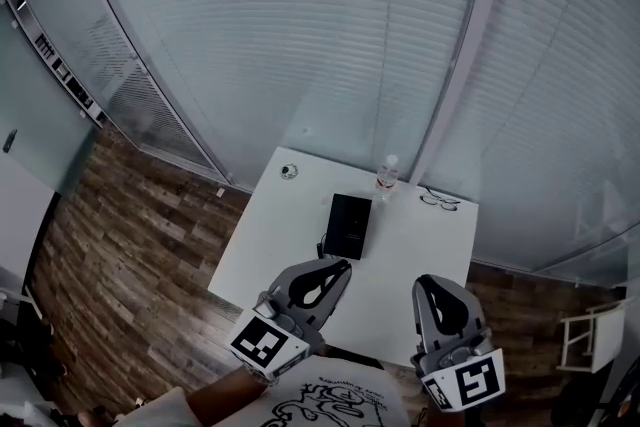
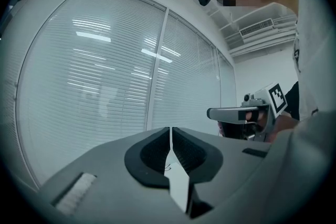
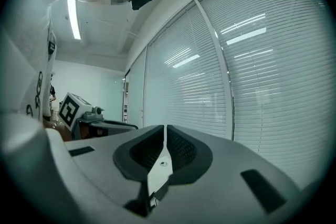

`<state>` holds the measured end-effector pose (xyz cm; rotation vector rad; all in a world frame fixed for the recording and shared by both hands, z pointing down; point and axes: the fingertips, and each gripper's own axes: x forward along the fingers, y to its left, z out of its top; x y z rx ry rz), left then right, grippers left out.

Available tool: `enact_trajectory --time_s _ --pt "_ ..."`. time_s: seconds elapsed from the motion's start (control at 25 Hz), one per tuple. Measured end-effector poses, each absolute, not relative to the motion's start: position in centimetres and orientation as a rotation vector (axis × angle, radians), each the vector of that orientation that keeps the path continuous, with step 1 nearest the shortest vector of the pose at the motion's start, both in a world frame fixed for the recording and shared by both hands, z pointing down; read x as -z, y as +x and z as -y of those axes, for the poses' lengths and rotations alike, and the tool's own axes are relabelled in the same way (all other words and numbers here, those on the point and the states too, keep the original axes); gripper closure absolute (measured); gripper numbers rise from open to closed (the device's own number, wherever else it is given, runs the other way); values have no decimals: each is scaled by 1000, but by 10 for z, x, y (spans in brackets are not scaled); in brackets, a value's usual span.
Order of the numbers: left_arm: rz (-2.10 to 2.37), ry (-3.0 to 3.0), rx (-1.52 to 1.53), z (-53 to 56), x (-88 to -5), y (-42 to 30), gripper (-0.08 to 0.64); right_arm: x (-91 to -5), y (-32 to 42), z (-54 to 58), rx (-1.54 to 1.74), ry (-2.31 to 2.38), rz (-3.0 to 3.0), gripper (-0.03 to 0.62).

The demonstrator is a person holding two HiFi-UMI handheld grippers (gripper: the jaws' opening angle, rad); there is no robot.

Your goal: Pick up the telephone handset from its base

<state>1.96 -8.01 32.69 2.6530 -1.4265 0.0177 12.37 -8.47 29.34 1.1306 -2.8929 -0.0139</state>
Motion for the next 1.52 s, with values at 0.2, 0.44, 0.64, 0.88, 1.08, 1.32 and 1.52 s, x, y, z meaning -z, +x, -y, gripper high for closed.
enact_trajectory --time_s 0.2,0.44,0.64,0.88,1.08,1.32,1.52 --pt "1428 2654 -3 97 -328 25 545 -302 123 100 18 1117 2879 575" --pt "1419 2645 -29 110 -331 12 545 -300 109 112 37 1125 2886 575" --pt "1410 2636 -36 125 -335 -8 545 -298 91 124 39 1137 2864 575" --pt "1315 2680 -29 133 -340 -22 543 -299 67 135 38 1132 2853 575" --pt "1289 2677 -40 144 -351 -27 543 -307 55 141 34 1115 2842 575" --pt "1261 2643 -96 157 -377 -30 530 -323 46 146 25 1071 2821 575" --pt "1231 2581 -117 173 -404 -37 492 -336 41 155 -60 1073 2806 575"
